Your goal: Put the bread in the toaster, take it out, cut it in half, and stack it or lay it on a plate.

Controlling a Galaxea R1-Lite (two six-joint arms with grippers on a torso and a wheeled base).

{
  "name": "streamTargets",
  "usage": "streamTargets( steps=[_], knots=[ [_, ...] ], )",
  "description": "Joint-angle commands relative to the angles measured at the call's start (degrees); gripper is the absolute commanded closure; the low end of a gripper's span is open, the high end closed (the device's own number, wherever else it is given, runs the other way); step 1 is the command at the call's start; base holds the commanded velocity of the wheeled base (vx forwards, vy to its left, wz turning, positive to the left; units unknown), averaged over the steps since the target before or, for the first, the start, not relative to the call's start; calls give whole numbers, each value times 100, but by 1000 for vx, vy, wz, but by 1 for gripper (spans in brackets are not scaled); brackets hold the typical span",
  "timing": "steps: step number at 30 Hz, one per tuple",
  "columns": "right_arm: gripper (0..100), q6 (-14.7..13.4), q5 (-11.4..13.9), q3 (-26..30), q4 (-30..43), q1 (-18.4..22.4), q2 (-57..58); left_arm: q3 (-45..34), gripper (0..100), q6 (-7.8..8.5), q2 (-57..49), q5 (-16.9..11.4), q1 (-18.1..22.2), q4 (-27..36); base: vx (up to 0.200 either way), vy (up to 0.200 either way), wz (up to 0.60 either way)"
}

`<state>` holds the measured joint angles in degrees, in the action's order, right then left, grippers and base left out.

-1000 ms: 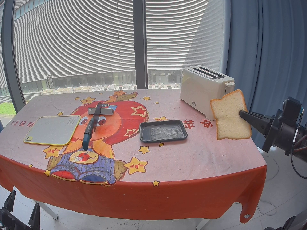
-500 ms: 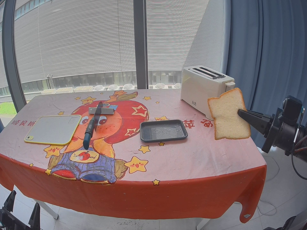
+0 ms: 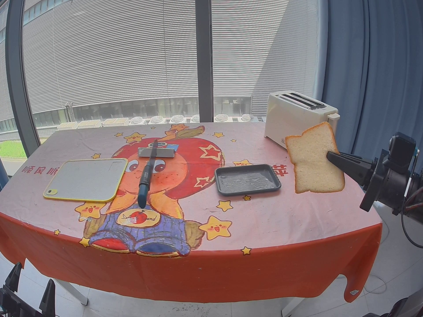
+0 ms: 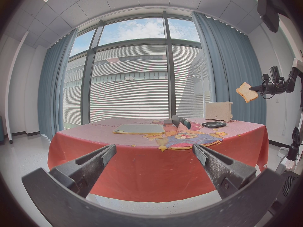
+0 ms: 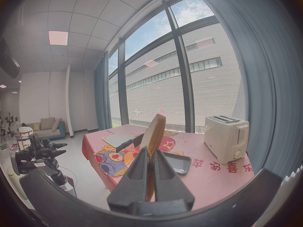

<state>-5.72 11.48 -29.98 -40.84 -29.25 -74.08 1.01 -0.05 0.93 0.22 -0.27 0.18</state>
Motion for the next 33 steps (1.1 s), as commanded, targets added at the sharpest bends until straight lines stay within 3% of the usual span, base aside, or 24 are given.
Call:
streamTargets(
  steps=[1, 33],
  knots=[
    [100, -8, -6, -8, -3, -46, -1, -92, 0, 5, -93, 4, 0, -1, 0, 200, 0],
    [100, -167, -6, 27, 6, -398, -27, -92, 0, -4, -93, 4, 0, -1, 0, 200, 0]
  ],
)
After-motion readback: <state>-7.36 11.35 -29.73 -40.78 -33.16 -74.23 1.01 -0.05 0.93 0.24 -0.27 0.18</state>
